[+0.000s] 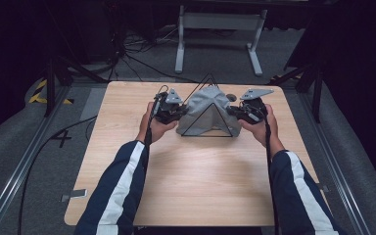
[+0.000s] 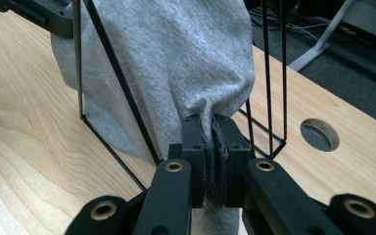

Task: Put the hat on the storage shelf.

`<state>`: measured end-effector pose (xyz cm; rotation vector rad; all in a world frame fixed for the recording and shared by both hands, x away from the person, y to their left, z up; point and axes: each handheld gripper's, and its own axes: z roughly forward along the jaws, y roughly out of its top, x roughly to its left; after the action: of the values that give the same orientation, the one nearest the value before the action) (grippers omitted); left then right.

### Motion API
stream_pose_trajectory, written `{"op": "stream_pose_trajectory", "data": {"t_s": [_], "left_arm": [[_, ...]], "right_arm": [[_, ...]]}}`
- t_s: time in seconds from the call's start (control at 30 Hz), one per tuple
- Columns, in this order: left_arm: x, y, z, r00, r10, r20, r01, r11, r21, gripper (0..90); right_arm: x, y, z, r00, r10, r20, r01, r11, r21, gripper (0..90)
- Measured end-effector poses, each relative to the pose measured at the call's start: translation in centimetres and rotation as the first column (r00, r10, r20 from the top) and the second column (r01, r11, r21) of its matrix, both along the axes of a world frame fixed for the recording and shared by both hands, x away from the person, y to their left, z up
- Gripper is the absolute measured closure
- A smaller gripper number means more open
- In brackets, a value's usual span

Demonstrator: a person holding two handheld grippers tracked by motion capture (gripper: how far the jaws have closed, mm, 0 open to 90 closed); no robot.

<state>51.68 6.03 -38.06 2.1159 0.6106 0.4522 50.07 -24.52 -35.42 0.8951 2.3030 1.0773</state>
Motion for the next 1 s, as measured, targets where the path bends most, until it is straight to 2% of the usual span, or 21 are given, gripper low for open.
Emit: {"op": "stream_pose_trajectory", "data": {"t_s": [0.1, 0.23, 0.4, 0.7, 0.8, 0.93, 1.0], "left_arm": [[0.0, 0.0, -0.5, 1.0000, 0.000, -0.006, 0.000, 1.0000, 0.005, 83.9], [0.0, -0.1, -1.1, 0.9999, -0.002, -0.016, 0.003, 0.9993, 0.036, 84.0], [0.0, 0.0, -1.6, 0.9995, 0.006, -0.030, -0.006, 0.9996, 0.027, 83.6], [-0.6, 1.3, -1.0, 0.9992, 0.033, -0.021, -0.033, 0.9991, 0.027, 75.5], [-1.0, 1.9, -0.6, 0.9993, 0.035, -0.007, -0.035, 0.9986, 0.039, 74.5], [-2.1, 3.0, 0.0, 0.9995, 0.027, 0.014, -0.028, 0.9977, 0.062, 73.4], [-2.5, 3.2, 0.3, 0.9997, 0.022, 0.014, -0.023, 0.9974, 0.068, 73.2]], "right_arm": [[0.1, 0.0, -0.5, 1.0000, -0.001, -0.005, 0.001, 1.0000, -0.006, 84.5], [0.1, -0.1, -1.3, 0.9996, -0.011, -0.024, 0.011, 0.9999, -0.013, 84.5], [0.1, -0.1, -1.8, 0.9995, -0.018, -0.026, 0.017, 0.9997, -0.017, 83.9], [-0.5, -0.4, -1.2, 0.9992, -0.035, -0.020, 0.034, 0.9992, -0.021, 78.0], [-0.7, -0.5, -0.9, 0.9993, -0.032, -0.018, 0.032, 0.9994, -0.016, 76.5], [-1.4, -0.5, -0.3, 0.9997, -0.024, -0.011, 0.023, 0.9991, -0.034, 74.1], [-1.6, -0.5, -0.2, 0.9997, -0.023, -0.010, 0.023, 0.9992, -0.034, 73.7]]}}
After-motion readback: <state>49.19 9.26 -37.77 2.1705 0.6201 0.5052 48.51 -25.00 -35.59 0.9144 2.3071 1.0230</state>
